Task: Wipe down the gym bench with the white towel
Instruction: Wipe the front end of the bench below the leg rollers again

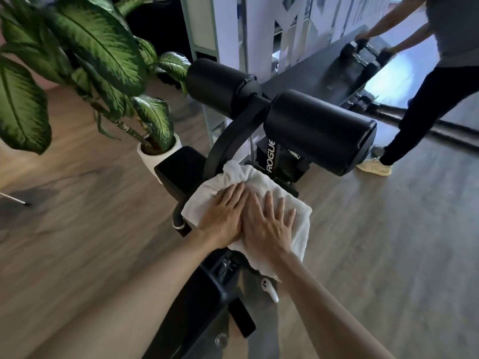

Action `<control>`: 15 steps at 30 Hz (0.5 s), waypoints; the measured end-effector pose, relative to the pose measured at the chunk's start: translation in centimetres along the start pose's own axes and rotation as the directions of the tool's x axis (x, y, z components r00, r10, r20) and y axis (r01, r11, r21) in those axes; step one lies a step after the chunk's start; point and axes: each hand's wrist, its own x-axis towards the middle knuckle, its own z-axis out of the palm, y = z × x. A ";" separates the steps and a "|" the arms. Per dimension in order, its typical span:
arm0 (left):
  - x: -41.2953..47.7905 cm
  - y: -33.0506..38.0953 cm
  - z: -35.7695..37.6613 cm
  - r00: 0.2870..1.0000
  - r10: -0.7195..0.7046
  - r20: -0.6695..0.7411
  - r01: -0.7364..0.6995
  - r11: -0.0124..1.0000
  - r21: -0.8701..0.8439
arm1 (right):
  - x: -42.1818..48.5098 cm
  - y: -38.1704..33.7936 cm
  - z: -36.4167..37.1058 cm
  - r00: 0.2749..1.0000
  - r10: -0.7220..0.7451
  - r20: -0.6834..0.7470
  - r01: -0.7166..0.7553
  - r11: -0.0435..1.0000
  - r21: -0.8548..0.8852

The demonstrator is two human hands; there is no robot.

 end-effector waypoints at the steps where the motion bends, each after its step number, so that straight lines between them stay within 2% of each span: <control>1: 0.1 -0.1 0.8 0.999 0.007 0.050 -0.010 0.998 0.057 | 0.3 0.3 0.4 0.999 0.011 0.036 -0.010 1.000 -0.025; 2: 0.2 -0.2 1.2 0.997 0.012 0.073 -0.015 0.999 0.051 | 0.5 0.5 0.7 0.998 0.025 0.051 -0.024 0.999 -0.027; 4: 1.0 -0.6 1.2 0.990 -0.051 0.134 0.070 0.988 -0.140 | 0.7 0.8 1.1 0.998 0.044 0.043 -0.043 0.999 -0.007; 6: 2.2 -1.2 0.2 0.975 -0.064 0.211 0.135 0.931 -0.340 | 0.8 1.0 1.2 0.999 0.045 0.028 -0.045 0.999 -0.004; 9: 2.7 -1.9 -1.1 0.966 -0.049 0.253 0.171 0.857 -0.487 | 0.8 1.1 1.4 0.998 0.046 0.036 -0.046 0.999 -0.009; 12: 1.1 -1.9 -2.3 0.963 -0.203 0.176 0.264 0.607 -0.750 | 0.9 1.0 0.9 0.996 0.050 0.075 -0.051 0.999 0.019; 15: -2.2 -1.3 -2.5 0.943 -0.318 0.100 0.238 0.433 -0.869 | 0.7 0.7 0.0 0.988 0.069 0.140 -0.075 0.996 0.040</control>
